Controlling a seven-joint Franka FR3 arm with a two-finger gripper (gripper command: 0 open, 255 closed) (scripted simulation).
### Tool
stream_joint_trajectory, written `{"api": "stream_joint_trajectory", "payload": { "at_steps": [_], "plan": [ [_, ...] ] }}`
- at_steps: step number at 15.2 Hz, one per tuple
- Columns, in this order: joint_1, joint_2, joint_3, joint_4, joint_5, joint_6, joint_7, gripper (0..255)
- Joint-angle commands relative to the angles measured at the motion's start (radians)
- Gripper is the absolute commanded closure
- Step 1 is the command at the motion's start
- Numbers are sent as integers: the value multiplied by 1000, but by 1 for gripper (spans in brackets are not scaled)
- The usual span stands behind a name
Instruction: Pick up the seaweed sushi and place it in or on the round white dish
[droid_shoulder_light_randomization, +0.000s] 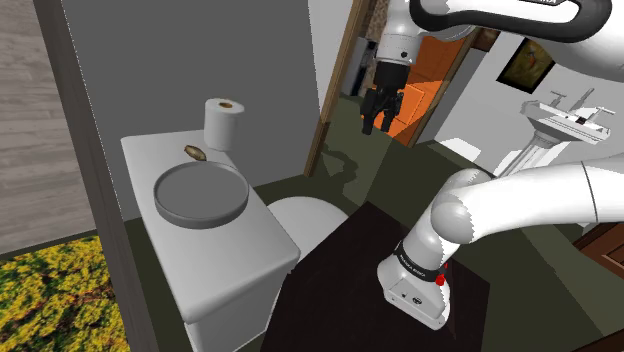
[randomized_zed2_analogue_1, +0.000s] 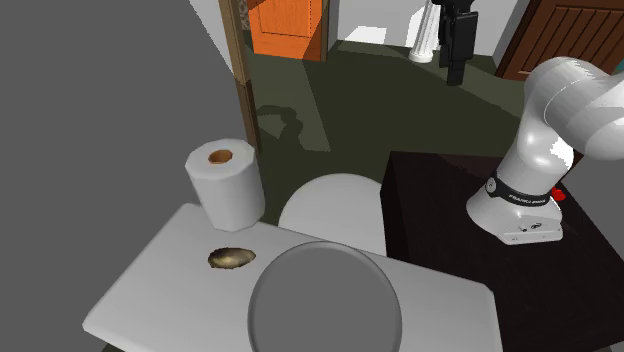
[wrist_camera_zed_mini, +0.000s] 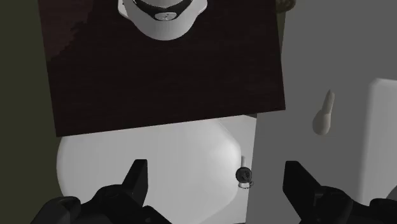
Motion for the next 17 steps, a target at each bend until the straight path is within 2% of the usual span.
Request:
{"api": "stream_joint_trajectory", "payload": {
  "at_steps": [1, 9, 17],
  "plan": [
    [0, 0, 0, 0, 0, 0, 0, 0],
    [52, 249, 114, 90, 58, 194, 87, 0],
    [84, 527, 212, 259, 53, 335, 182, 0]
  ]
}}
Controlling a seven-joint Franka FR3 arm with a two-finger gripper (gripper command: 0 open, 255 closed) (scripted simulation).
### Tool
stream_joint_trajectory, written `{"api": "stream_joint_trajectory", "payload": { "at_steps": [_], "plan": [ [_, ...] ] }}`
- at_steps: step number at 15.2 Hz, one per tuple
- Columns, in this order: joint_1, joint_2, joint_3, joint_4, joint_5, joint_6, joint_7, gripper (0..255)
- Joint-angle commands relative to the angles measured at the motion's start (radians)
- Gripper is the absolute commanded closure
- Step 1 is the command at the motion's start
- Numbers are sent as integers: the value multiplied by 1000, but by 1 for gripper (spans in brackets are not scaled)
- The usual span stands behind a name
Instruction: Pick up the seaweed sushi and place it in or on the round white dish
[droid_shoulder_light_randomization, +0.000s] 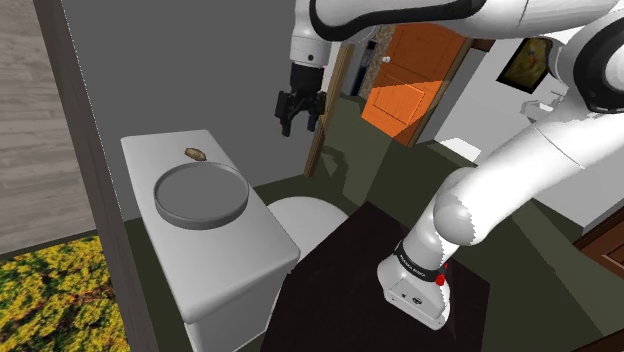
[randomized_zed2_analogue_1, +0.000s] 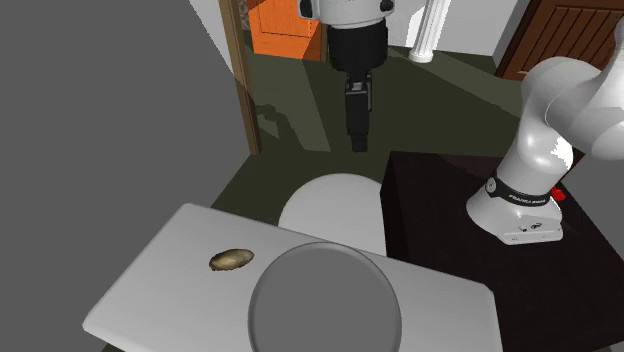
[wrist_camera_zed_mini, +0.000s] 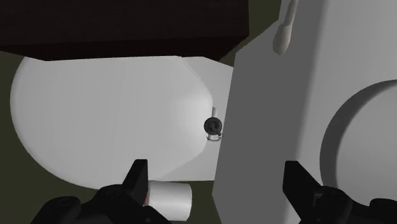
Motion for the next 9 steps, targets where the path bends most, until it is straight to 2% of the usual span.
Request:
{"api": "stream_joint_trajectory", "payload": {
  "at_steps": [1, 9],
  "plan": [
    [9, 69, 24, 42, -8, 35, 28, 0],
    [51, 367, 91, 300, -92, 94, 142, 0]
  ]
}}
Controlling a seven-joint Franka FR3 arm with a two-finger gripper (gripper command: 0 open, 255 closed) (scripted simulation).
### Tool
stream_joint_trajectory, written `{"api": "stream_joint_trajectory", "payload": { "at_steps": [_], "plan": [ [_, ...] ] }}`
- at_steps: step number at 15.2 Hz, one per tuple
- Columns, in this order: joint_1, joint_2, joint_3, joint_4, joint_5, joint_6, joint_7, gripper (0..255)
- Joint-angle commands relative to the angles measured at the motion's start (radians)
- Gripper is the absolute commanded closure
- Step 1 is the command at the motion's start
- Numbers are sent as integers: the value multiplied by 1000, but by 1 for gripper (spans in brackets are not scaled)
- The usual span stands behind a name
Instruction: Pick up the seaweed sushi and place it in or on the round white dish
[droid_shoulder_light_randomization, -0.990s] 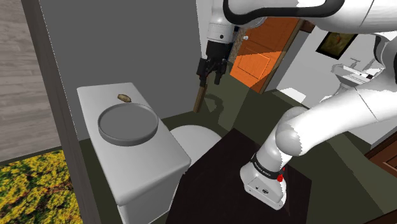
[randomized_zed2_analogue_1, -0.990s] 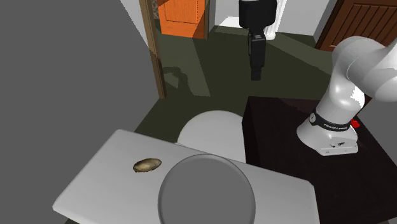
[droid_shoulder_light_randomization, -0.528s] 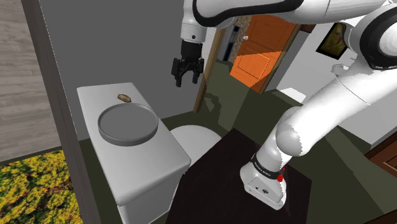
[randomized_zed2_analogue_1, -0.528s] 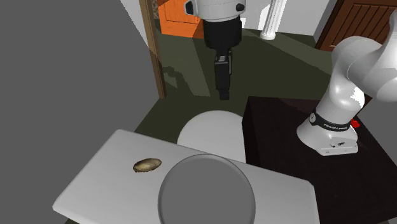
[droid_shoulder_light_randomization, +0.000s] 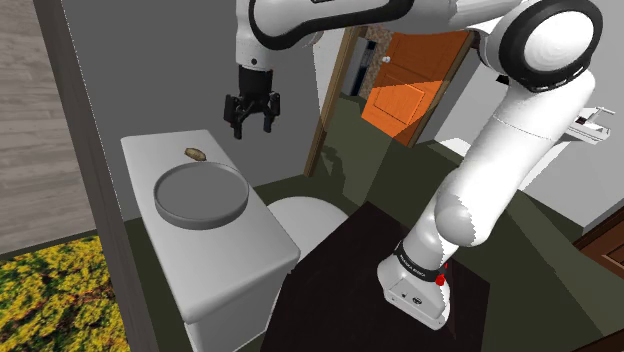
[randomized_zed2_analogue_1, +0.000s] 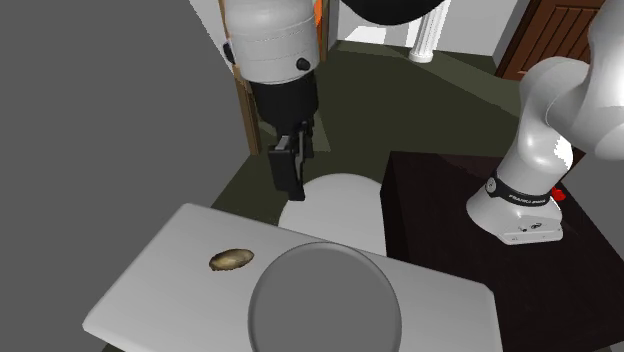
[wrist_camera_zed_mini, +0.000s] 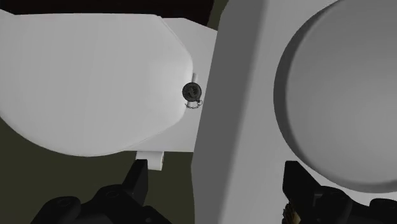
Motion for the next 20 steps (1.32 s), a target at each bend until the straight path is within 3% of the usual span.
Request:
{"api": "stream_joint_trajectory", "payload": {
  "at_steps": [1, 11, 20],
  "plan": [
    [16, 79, 13, 73, -27, 9, 32, 0],
    [138, 500, 23, 574, -176, -69, 144, 0],
    [135, 510, 19, 488, -180, 28, 148, 0]
  ]
}}
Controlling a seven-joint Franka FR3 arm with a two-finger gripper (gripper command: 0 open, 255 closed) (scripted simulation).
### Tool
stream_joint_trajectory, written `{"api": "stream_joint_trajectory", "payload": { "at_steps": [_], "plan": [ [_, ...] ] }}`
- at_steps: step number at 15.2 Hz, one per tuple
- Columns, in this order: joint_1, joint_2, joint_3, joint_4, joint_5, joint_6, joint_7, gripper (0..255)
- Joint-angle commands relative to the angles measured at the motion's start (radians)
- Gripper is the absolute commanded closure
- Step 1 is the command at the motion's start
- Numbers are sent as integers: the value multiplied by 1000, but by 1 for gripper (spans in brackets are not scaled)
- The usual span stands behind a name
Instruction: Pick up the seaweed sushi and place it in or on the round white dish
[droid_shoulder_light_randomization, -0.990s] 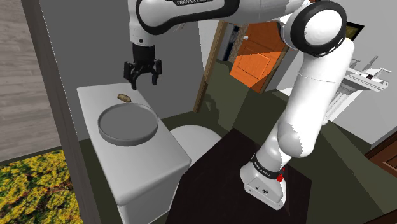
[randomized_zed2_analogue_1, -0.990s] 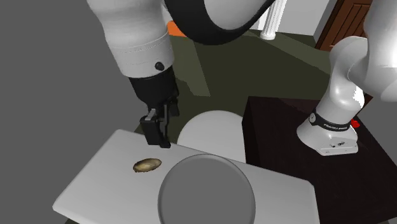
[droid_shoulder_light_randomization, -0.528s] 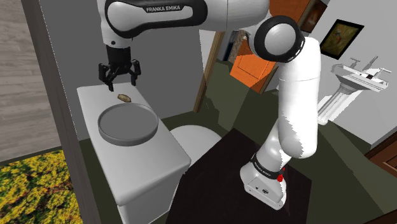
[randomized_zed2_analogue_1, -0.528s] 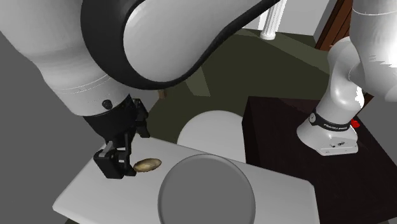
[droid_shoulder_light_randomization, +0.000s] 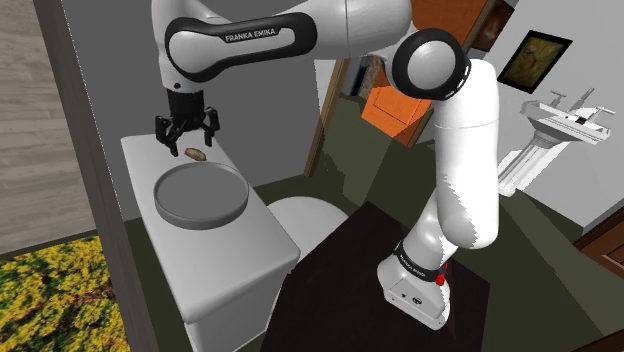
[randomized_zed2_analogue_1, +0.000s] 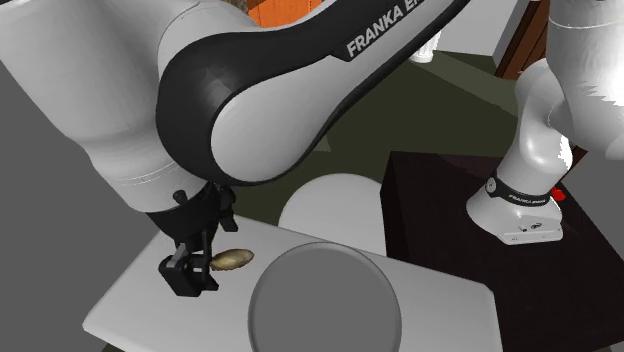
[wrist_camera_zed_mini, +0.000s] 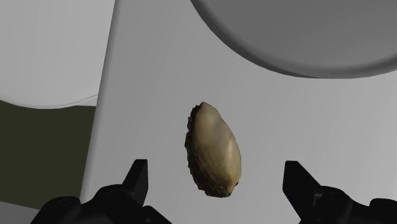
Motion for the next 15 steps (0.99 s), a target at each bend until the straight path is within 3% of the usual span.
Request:
{"api": "stream_joint_trajectory", "payload": {
  "at_steps": [1, 7, 8, 15],
  "plan": [
    [0, 2, 0, -6, -1, 9, 0, 0],
    [0, 2, 0, -6, -1, 8, 0, 0],
    [0, 2, 0, -6, -1, 8, 0, 255],
    [-1, 3, -1, -3, -1, 7, -1, 255]
  ]
}}
